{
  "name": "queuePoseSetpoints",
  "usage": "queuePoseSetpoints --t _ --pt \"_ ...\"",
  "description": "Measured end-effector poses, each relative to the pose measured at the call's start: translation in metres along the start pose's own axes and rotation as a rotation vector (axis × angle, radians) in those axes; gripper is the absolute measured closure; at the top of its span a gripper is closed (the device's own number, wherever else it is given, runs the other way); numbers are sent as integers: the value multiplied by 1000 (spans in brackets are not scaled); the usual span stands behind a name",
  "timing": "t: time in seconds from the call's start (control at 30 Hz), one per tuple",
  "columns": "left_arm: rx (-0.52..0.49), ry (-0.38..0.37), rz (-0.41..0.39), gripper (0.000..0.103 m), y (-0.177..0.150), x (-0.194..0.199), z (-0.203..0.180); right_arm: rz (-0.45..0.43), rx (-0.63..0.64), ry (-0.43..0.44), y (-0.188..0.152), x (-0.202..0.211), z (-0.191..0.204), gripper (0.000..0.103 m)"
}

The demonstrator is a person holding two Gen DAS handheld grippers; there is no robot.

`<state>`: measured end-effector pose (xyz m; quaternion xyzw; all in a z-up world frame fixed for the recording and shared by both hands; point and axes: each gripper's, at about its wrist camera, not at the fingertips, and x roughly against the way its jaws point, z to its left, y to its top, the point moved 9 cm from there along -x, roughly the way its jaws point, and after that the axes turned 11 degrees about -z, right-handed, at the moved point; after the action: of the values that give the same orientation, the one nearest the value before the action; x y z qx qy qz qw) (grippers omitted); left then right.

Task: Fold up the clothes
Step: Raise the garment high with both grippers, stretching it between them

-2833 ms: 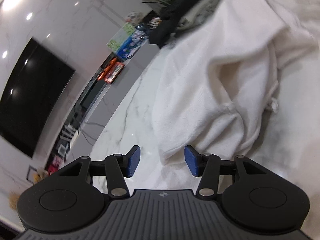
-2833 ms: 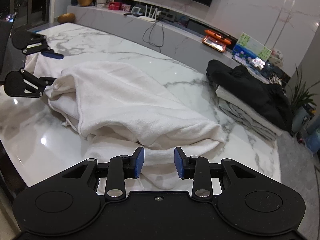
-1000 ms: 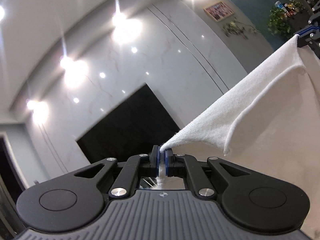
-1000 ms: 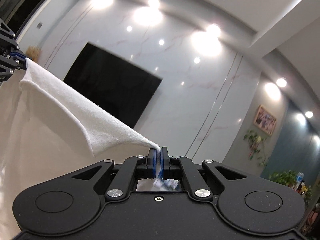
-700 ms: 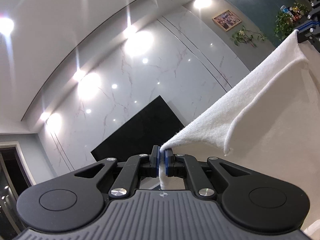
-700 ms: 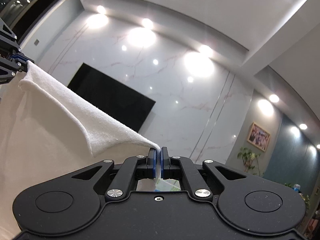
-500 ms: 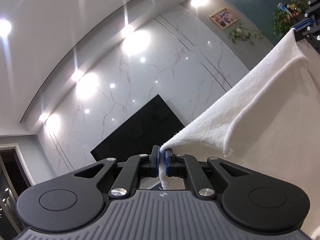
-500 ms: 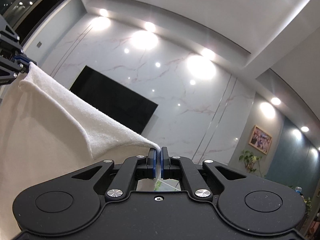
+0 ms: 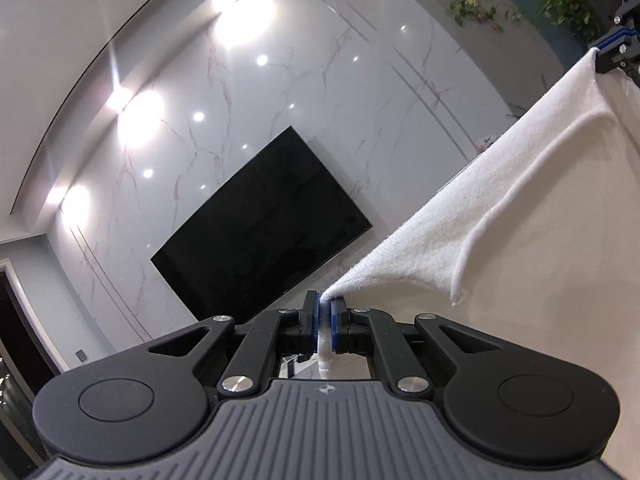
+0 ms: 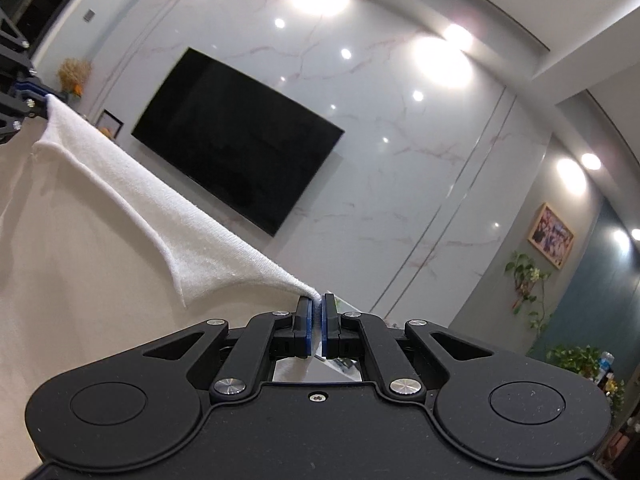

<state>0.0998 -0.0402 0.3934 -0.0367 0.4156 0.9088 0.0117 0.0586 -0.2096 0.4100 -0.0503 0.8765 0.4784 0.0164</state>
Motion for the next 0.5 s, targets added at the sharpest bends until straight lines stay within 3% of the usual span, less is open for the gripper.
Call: queuePoseSetpoints --t 0.23,0.37,0.5 --pt "-13 62 -26 97 14 -34 20 -54 53 -38 15 -52 -7 101" --pt "-14 -1 3 97 -14 -31 2 -13 80 26 -13 -54 8 101" --pt "-10 -122 73 98 -70 -10 -42 58 73 121 -59 -39 41 101"
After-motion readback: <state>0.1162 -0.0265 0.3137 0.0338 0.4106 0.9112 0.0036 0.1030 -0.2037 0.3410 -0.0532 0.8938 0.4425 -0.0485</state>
